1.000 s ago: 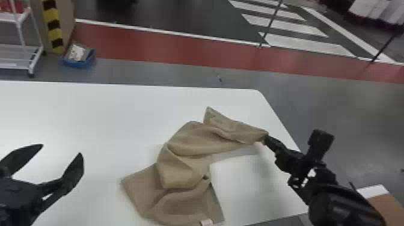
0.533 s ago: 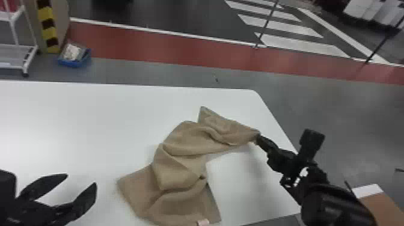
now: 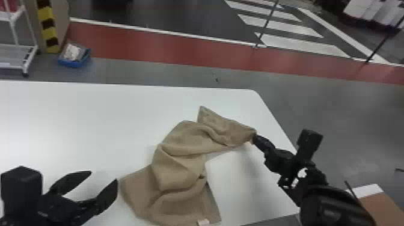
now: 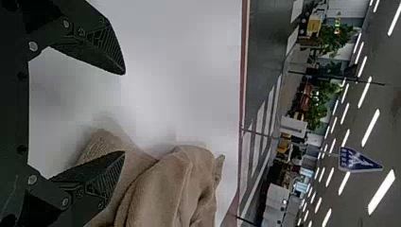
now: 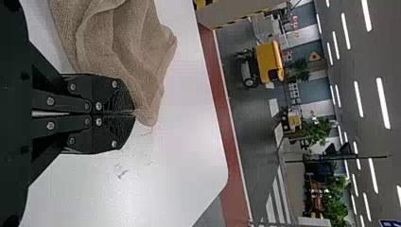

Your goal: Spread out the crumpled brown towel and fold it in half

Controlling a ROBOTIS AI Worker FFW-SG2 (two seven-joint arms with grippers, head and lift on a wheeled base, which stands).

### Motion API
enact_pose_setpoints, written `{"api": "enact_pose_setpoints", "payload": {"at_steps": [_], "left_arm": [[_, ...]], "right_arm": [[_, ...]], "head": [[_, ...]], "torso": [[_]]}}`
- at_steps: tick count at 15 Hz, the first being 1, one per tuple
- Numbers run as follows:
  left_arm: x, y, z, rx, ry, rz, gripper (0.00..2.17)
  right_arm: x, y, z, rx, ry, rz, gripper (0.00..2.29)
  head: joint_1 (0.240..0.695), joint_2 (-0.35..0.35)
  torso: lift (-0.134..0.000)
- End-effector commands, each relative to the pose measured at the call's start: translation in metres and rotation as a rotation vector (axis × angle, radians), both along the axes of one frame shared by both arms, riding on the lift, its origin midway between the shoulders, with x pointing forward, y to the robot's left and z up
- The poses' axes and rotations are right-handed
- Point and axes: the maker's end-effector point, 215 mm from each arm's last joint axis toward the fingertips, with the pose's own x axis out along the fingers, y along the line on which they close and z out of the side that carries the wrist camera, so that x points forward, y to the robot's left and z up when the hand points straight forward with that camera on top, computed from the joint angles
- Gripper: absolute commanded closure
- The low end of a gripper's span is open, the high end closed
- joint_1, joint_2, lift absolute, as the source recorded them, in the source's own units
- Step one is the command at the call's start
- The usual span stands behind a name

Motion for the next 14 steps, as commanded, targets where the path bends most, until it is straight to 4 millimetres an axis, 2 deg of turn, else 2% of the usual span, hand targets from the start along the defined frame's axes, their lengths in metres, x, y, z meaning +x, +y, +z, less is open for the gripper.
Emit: {"api": "enact_pose_setpoints", "payload": {"at_steps": [1,5,11,13,14], "left_arm": [[-0.003,-0.009,-0.008,0.003,0.016,-0.016,0.45],[-0.006,-0.028,-0.016,0.007,0.026,-0.049,0.46],[-0.006,-0.043,-0.025,0.01,0.039,-0.069,0.46],[-0.004,-0.044,-0.021,0.006,0.024,-0.063,0.9],[-0.002,-0.044,-0.017,0.004,0.013,-0.058,1.49]], "right_arm": [[0.0,-0.001,0.001,0.004,-0.002,-0.002,1.68],[0.001,0.002,0.001,0.008,-0.005,0.003,1.68],[0.001,0.001,0.002,0.009,-0.006,0.001,1.68],[0.001,-0.001,0.002,0.007,-0.007,0.0,1.68],[0.0,-0.002,0.003,0.008,-0.007,-0.003,1.68]], "head": [[0.695,-0.35],[0.695,-0.35],[0.695,-0.35],[0.695,-0.35],[0.695,-0.35]], "torso": [[-0.12],[-0.12],[-0.12],[-0.12],[-0.12]]}}
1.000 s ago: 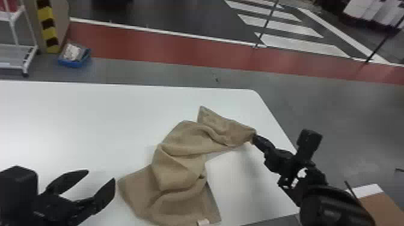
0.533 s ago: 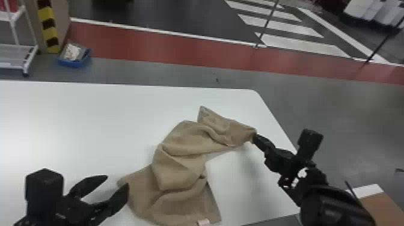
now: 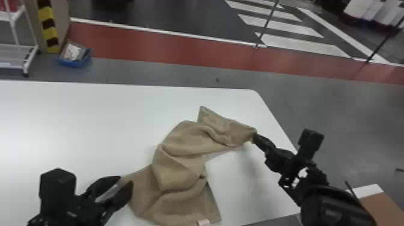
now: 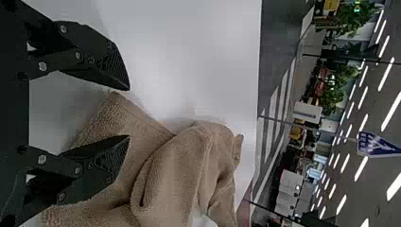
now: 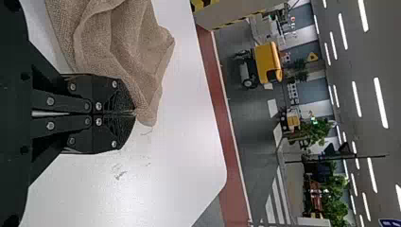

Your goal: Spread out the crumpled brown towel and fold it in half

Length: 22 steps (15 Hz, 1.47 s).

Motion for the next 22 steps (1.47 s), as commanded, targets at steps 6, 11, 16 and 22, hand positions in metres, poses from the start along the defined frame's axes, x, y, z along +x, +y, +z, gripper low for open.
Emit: {"api": "enact_pose_setpoints", "payload": {"at_steps": [6,11,16,22], "left_arm": [[0.004,0.009,0.026,-0.012,-0.052,0.016,2.06],[0.025,0.086,0.07,0.002,-0.137,0.165,2.06],[0.043,0.18,0.108,0.027,-0.202,0.333,2.06],[0.046,0.183,0.116,0.05,-0.215,0.343,2.06]], "right_arm": [[-0.001,-0.002,0.009,0.014,-0.019,0.002,1.68],[-0.006,-0.013,0.051,-0.014,-0.049,0.005,1.68],[-0.028,-0.093,0.049,-0.041,0.001,-0.078,1.68],[-0.059,-0.154,0.04,-0.025,0.013,-0.178,1.68]], "head": [[0.695,-0.35],[0.695,-0.35],[0.695,-0.345],[0.695,-0.35]], "torso": [[-0.12],[-0.12],[-0.12],[-0.12]]}}
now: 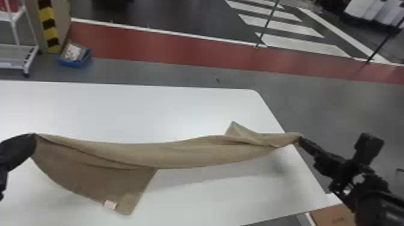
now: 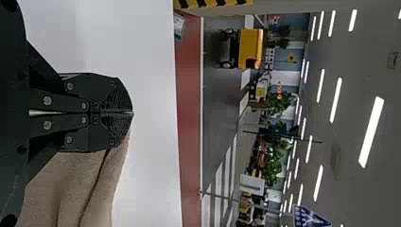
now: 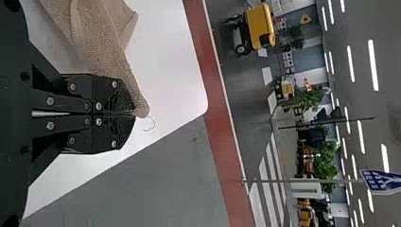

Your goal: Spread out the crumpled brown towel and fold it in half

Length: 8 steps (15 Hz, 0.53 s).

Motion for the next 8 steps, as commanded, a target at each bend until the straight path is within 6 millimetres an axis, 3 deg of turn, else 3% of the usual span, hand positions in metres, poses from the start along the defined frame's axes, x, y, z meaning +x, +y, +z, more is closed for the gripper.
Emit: {"api": "enact_pose_setpoints", "payload": {"at_steps": [1,4,5,8], "left_arm": [[0.002,0.001,0.001,0.007,0.0,0.001,2.06],[0.002,0.003,0.001,0.009,-0.001,0.007,2.06],[0.002,0.003,0.001,0.008,0.0,0.006,2.06],[0.002,0.001,-0.006,0.011,0.009,0.006,2.06]], "right_arm": [[-0.008,-0.023,0.004,-0.011,0.001,-0.032,1.68],[-0.011,-0.036,0.016,-0.002,-0.027,-0.057,1.68],[-0.013,-0.037,0.01,0.002,-0.01,-0.058,1.68],[-0.018,-0.012,-0.031,0.001,0.077,-0.015,1.67]], "head": [[0.695,-0.35],[0.695,-0.35],[0.695,-0.35],[0.695,-0.35]], "torso": [[-0.12],[-0.12],[-0.12],[-0.12]]}}
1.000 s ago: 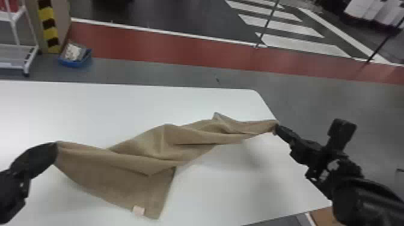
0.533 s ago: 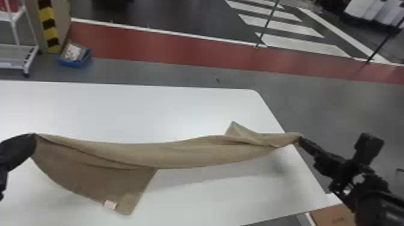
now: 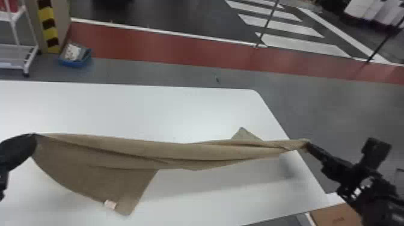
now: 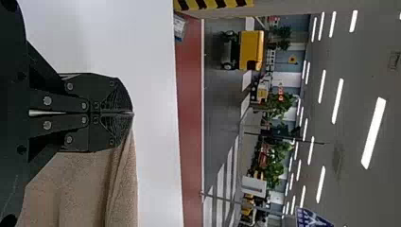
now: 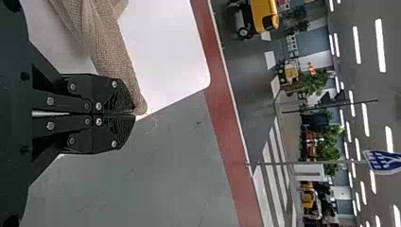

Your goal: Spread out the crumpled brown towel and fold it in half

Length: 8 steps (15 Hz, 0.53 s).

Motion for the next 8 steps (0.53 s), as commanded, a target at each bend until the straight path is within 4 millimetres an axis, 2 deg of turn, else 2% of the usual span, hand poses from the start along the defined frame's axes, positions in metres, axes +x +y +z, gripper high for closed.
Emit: {"api": "enact_pose_setpoints", "payload": {"at_steps": [1,3,5,7,8], "left_arm": [[0.0,-0.001,-0.004,0.004,0.005,0.002,2.06],[0.0,0.0,-0.008,0.006,0.012,0.003,2.06],[0.001,0.001,-0.013,0.005,0.02,0.004,2.06],[0.004,-0.006,-0.016,-0.001,0.022,-0.008,2.06],[0.005,-0.011,-0.018,-0.004,0.024,-0.017,2.06]], "right_arm": [[-0.012,0.025,-0.029,0.034,0.04,0.039,1.67],[-0.039,0.039,-0.037,0.057,0.04,0.041,1.67],[-0.073,0.041,-0.041,0.084,0.034,0.022,1.67],[-0.106,0.027,-0.041,0.086,0.015,-0.02,1.67],[-0.116,0.016,-0.053,0.094,0.041,-0.048,1.67]], "head": [[0.695,-0.35],[0.695,-0.35],[0.695,-0.35],[0.695,-0.35],[0.695,-0.35]], "torso": [[-0.12],[-0.12],[-0.12],[-0.12],[-0.12]]}}
